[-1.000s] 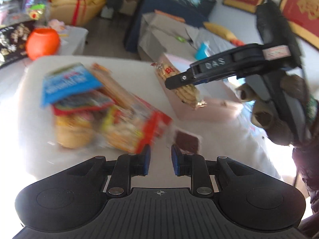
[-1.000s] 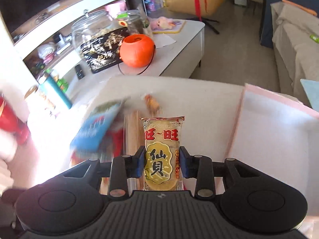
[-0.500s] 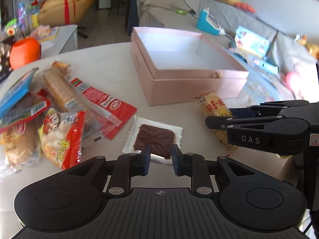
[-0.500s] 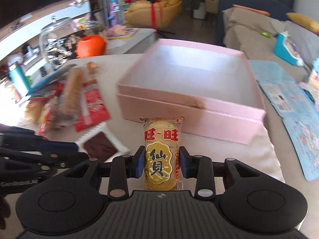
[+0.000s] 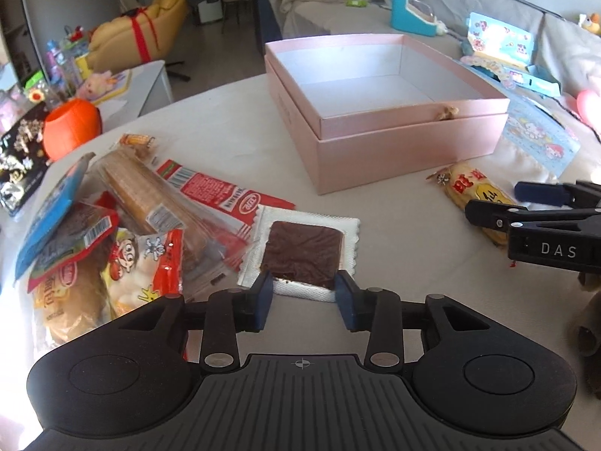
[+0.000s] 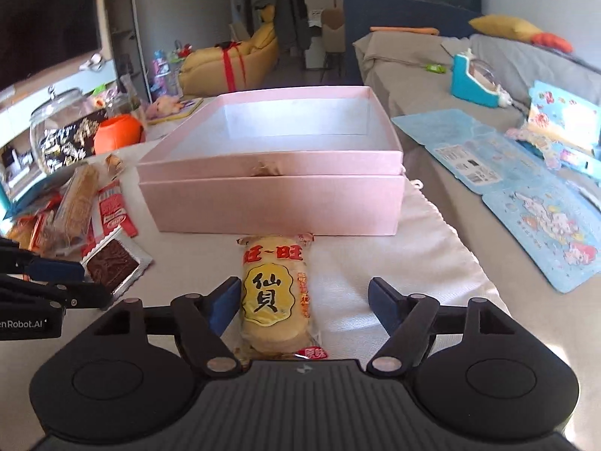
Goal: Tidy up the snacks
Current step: 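Carry the rice cracker packet in front of the pink box and open the right tool, then position the left tool over the silver-wrapped brownie packet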
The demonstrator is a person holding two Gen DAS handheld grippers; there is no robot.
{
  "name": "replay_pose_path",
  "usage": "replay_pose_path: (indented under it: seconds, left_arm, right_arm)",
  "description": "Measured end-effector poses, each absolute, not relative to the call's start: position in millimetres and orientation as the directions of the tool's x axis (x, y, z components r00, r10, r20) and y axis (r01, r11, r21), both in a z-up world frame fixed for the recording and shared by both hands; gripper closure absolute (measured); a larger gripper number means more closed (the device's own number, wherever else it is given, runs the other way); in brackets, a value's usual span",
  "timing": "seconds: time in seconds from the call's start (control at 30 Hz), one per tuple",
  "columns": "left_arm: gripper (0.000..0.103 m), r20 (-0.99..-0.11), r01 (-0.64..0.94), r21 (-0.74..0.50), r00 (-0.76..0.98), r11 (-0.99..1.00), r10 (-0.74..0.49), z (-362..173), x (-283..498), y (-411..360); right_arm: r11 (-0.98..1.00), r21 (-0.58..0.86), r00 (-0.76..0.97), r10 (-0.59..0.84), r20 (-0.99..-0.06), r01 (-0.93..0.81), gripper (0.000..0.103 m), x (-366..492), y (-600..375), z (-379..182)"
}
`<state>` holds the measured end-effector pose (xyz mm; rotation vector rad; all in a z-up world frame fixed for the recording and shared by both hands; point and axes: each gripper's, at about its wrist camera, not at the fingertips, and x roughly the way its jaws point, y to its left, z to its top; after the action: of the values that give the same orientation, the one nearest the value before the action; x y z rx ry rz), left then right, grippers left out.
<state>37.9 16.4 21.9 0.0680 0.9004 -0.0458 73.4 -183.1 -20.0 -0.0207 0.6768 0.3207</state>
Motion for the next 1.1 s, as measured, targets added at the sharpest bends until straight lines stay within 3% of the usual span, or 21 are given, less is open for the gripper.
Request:
replay_pose_path:
  seconds: [0.2, 0.37, 0.7, 0.8, 1.1]
  left_arm:
    - [0.062, -0.79, 0.077, 0.0, 0.611, 0.997, -0.047, 22, 47, 12]
    - [0.062, -0.739, 0.057, -0.127, 0.661, 0.99, -0.132, 34, 43, 23]
    - [0.059, -0.759, 0.169, 0.087, 0.649, 0.982, -0.044, 22, 49, -9]
    - [0.048, -0.767, 0.19, 0.093, 0.639, 0.977, -0.051, 21, 51, -14]
    - [0.044, -0.761, 0.181, 0.129, 0.648, 0.975, -0.02, 19, 52, -14]
  right_arm:
    - [0.956, 0.14, 0.734, 0.289, -0.614, -0.26, 0.027, 74, -192, -20]
    - [0.958, 0.137, 0.738, 0.281, -0.614, -0.251, 0.025, 74, -190, -21]
    - [0.958, 0.136, 0.737, 0.28, -0.615, -0.251, 0.024, 74, -190, -21]
    - [0.958, 0.135, 0.736, 0.28, -0.616, -0.251, 0.023, 74, -189, -21]
    - [0.958, 0.134, 0.736, 0.28, -0.617, -0.252, 0.022, 74, -189, -22]
